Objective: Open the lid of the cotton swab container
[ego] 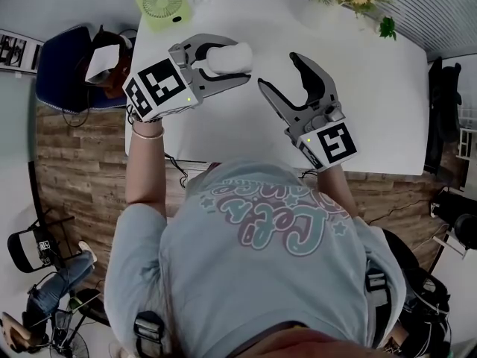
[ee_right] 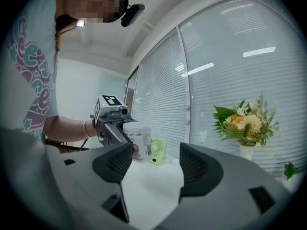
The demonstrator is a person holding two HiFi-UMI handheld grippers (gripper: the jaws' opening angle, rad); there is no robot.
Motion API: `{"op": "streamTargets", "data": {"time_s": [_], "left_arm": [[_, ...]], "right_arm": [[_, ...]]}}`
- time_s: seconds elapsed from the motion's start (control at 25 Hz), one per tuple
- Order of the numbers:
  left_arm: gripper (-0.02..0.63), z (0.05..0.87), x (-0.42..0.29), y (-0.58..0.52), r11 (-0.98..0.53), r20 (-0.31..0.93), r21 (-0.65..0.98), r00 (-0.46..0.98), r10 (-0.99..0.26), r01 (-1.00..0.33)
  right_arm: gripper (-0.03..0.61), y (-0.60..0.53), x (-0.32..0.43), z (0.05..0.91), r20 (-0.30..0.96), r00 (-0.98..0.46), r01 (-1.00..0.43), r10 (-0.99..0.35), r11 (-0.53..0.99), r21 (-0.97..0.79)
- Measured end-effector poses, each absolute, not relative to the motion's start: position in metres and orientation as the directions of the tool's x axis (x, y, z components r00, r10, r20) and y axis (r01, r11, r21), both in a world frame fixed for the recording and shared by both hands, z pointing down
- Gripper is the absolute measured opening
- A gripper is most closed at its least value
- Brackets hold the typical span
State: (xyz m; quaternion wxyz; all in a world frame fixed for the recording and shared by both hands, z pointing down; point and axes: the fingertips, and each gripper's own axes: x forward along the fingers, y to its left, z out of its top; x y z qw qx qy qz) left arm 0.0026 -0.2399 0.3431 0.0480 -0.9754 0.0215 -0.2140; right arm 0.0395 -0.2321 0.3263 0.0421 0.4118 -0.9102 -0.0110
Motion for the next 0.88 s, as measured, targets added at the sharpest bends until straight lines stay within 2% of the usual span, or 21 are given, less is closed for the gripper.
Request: {"op": "streamTargets", "data": {"time_s": [0.4, 0.68, 0.88], "left_arm": [[0.203, 0.344, 0.011, -0.224, -0.987, 0.509, -0.158, 0.860, -0.046, 0.041], [0.204, 0.346, 0.023, -0.208, -0.978, 0.556, -0.186, 0.831, -0.028, 0.092], [0.204, 0.341, 0.031, -0.193, -0.976, 0.542, -0.177, 0.840, 0.009, 0.125]], "right_arm": [[0.310, -0.223, 0.038, 0.306, 0.026, -0.715, -0.697, -0.699, 0.715, 0.060], [0.310, -0.208, 0.016, 0.284, 0.012, -0.845, -0.531, -0.535, 0.841, 0.100], [0.310, -0.194, -0.002, 0.280, 0.084, -0.888, -0.427, -0.451, 0.880, 0.210]]}}
